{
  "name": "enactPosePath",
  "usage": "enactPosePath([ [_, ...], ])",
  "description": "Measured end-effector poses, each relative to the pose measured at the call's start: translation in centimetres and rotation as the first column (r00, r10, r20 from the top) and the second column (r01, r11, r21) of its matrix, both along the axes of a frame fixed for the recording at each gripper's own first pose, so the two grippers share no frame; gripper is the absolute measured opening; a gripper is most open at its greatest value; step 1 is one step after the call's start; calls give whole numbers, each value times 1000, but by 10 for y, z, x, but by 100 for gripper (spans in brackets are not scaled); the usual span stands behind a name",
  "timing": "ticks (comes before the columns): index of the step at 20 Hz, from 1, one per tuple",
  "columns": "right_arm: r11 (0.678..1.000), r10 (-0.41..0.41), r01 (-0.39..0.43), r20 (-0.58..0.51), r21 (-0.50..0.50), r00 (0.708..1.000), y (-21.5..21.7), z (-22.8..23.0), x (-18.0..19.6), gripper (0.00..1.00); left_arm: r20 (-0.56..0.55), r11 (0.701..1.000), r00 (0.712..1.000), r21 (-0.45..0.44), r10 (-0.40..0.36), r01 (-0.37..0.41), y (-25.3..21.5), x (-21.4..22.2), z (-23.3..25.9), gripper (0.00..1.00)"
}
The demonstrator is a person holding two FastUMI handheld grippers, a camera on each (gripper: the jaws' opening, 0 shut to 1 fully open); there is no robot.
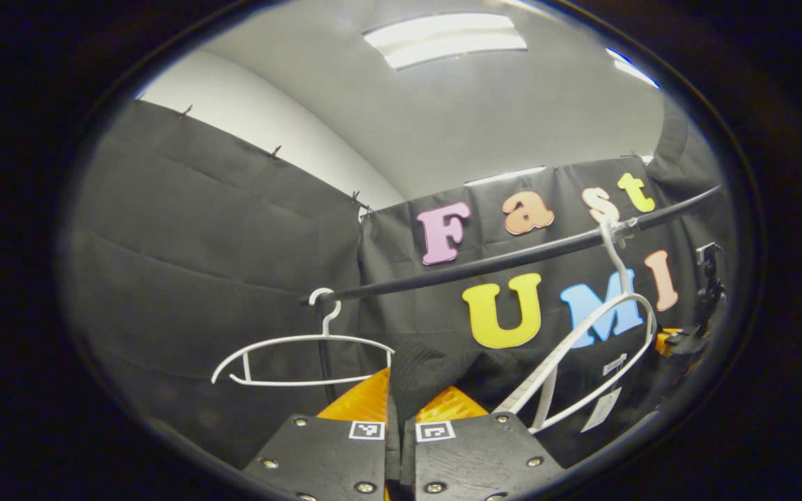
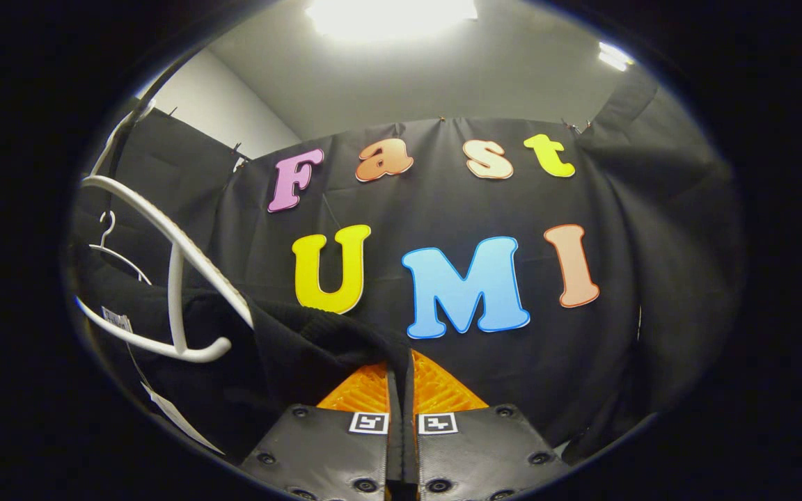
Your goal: Grasp the clothes on the hanger with both hands and then place them into the laundry hamper below.
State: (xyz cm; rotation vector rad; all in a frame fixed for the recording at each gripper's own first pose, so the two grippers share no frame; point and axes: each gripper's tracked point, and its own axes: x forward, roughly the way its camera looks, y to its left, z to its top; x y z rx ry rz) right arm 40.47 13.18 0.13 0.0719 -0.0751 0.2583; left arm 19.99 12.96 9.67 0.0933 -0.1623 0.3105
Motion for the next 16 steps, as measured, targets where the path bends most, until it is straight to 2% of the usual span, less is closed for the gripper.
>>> enactPosePath([
  [10,999,7,-9,-63,-37,998,-4,-25,-19,1,-25,997,996,-6,-82,82,4,4,-13,0],
  [12,998,8,-12,-76,-58,997,-5,-32,-24,1,-45,997,996,10,-81,82,11,-1,-23,0],
  [16,997,14,-23,-119,-77,993,-2,-50,-35,1,-96,996,991,-30,-88,86,20,-12,-54,1],
])
